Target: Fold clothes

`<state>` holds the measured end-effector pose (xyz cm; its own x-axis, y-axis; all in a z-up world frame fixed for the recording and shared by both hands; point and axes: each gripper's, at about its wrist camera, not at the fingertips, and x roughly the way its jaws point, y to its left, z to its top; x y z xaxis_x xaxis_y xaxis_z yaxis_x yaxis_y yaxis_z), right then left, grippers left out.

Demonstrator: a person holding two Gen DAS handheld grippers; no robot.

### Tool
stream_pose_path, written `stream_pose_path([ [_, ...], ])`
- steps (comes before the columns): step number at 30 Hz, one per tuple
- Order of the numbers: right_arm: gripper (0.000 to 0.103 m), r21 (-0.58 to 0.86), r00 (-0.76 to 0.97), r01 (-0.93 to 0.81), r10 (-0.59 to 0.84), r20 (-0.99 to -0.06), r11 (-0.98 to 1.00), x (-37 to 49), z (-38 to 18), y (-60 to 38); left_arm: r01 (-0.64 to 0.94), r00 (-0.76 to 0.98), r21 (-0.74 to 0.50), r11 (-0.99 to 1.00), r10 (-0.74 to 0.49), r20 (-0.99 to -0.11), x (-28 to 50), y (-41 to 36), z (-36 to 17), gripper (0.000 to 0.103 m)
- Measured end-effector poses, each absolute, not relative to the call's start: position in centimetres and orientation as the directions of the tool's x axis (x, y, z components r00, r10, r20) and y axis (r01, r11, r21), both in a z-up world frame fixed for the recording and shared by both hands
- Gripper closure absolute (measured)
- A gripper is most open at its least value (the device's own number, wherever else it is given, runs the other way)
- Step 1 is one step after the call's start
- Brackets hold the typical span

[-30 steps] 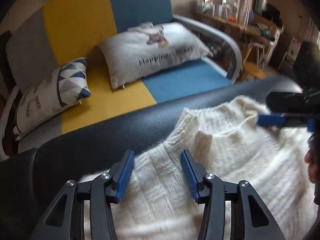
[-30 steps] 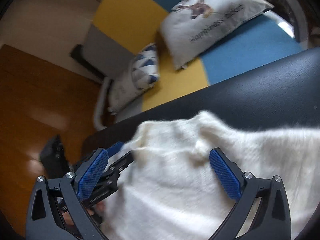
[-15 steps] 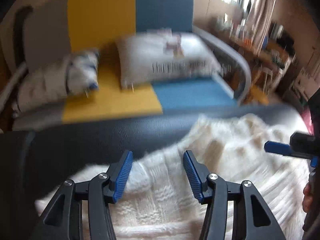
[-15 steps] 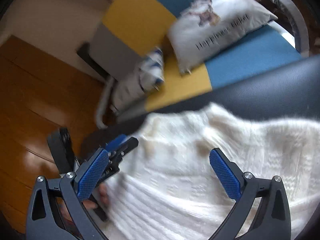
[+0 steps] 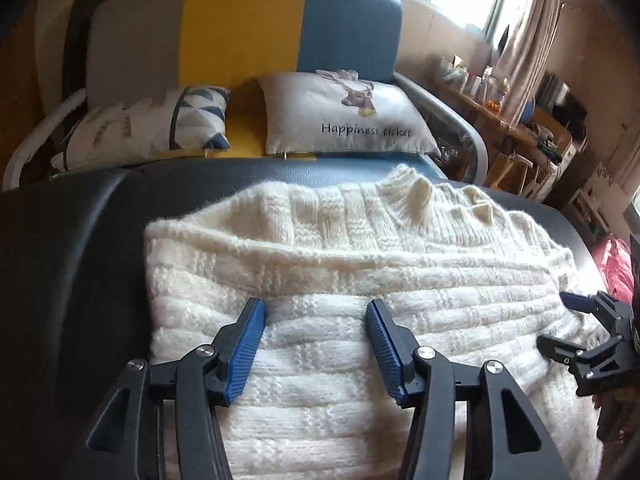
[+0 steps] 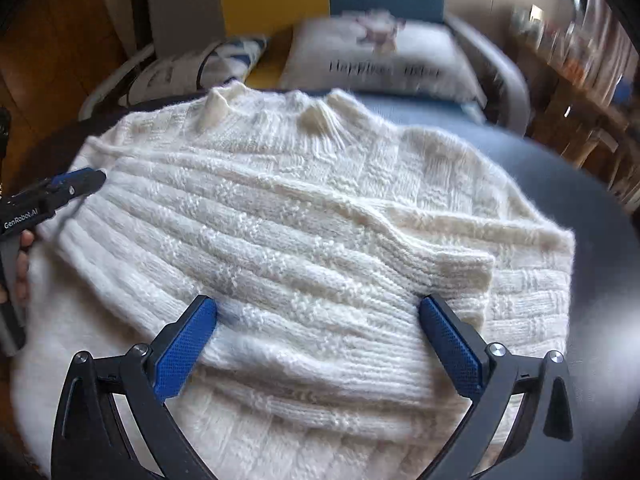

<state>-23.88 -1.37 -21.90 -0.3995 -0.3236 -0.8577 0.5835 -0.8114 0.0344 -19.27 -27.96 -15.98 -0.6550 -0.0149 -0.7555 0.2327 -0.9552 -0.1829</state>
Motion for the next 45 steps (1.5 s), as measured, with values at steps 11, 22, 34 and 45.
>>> stream_pose_path([
  [11, 0.000, 0.062, -0.431, 0.554, -0.349, -0.832, -0.830, -19.7, -21.3, -0.3, 0.243, -0.660, -0.255, -0.936, 0.033, -0.750, -15.1, -29.1, -15.3, 0.050],
  [22, 0.000, 0.547, -0.196, 0.520, -0.715, -0.671, -0.656, -6.3, -15.9, 14.1, 0.052, -0.691, -0.396, -0.917, 0.254, -0.676, 4.4, -26.6, -10.3, 0.048],
  [34, 0.000, 0.756, -0.256, 0.226, -0.786, -0.562, -0.614, -0.1, -22.8, 25.3, 0.218, -0.638, -0.561, -0.799, 0.319, -0.701, 16.2, -26.7, -16.9, 0.047],
  [45, 0.000, 0.827, -0.249, 0.244, -0.857, -0.452, -0.507, -0.5, -23.8, 26.1, 0.177, -0.647, -0.645, -0.744, 0.405, -0.645, 16.9, -26.8, -17.4, 0.045],
])
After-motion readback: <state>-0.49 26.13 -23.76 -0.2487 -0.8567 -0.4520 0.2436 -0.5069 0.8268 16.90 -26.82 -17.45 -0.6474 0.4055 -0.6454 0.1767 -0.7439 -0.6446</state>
